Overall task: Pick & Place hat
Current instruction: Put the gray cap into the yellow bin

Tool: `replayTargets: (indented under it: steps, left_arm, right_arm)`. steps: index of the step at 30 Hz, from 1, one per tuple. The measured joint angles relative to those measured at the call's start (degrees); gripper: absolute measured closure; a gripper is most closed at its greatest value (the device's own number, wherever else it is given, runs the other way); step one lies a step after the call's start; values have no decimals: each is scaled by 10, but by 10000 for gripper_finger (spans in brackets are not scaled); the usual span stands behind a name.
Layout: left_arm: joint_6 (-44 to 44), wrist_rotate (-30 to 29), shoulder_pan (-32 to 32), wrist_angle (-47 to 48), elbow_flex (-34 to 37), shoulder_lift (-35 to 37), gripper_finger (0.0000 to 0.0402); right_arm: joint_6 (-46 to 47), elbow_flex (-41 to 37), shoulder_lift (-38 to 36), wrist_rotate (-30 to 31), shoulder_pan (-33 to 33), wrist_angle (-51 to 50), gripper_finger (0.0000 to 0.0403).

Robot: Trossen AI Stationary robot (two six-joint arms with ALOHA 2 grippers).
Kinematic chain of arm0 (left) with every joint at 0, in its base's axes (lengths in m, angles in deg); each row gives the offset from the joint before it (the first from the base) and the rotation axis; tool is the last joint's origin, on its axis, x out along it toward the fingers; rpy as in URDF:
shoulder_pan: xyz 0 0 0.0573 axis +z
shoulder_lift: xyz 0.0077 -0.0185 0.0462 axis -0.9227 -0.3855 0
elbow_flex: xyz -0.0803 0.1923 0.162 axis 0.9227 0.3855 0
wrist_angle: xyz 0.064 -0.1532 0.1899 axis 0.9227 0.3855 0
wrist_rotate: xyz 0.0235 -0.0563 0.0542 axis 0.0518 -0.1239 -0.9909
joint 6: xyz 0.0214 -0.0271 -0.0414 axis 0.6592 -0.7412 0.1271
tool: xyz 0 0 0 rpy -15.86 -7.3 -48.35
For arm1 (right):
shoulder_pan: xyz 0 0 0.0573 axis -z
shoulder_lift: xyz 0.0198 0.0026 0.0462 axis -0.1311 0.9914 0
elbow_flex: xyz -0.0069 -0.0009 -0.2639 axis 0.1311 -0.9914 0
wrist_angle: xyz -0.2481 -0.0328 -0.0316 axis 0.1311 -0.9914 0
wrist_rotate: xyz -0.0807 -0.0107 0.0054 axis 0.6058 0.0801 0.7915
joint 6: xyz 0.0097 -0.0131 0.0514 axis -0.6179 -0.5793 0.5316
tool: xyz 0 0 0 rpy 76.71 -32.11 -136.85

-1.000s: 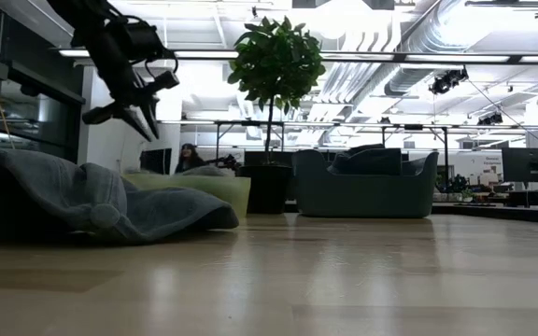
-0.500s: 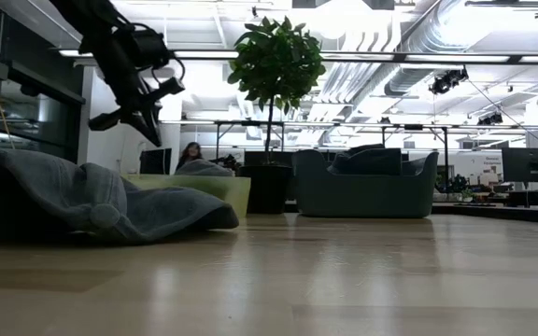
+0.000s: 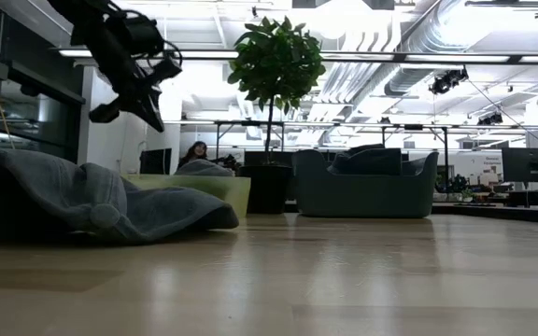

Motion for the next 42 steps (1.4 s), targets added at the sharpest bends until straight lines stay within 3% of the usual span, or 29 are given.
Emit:
replayTargets:
  steps: [10,20,30,35,42]
  left_arm:
    - [14,31,-82,98,0,52,401]
    - [16,42,-199,176,4,56,402]
    - [-60,2,-299,129,100,56,401]
    - [-87,9,-305,47,153,56,401]
    - [-73,1,-305,27,190,56,378]
  right_arm:
    - [0,0,0,-9,0,-10,249]
    - [0,0,0,-49,0,-14,249]
    - [0,0,0,-81,0,-14,249]
    - [-3,0,0,-84,0,-14,249]
    - [-5,0,0,-85,0,-14,249]
